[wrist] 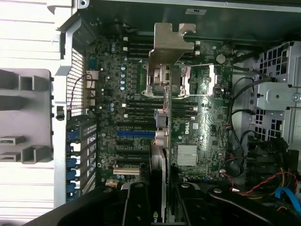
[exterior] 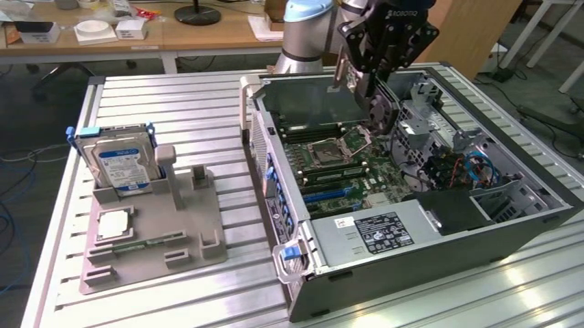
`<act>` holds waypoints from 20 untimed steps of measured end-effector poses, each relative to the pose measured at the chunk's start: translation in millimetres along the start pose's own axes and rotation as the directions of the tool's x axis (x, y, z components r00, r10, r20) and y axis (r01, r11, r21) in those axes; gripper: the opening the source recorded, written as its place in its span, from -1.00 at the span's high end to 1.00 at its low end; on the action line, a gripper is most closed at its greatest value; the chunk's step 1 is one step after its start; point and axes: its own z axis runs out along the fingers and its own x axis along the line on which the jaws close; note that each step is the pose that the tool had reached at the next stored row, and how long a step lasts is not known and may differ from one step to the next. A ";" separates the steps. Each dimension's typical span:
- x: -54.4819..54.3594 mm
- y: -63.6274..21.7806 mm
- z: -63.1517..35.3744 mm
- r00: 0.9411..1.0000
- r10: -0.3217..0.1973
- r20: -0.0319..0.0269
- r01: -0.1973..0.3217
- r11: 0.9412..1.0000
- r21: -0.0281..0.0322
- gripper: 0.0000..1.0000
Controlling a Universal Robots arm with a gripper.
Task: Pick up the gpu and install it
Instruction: 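Pick up the gpu and move the gpu toward the slot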
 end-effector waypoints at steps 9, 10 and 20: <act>-22.3 -0.5 0.4 1.000 0.000 0.000 0.000 1.000 0.000 0.48; -24.7 -0.6 0.5 1.000 0.000 0.000 0.000 1.000 0.000 0.48; -51.8 -1.2 1.0 1.000 0.000 0.000 0.000 1.000 0.000 0.48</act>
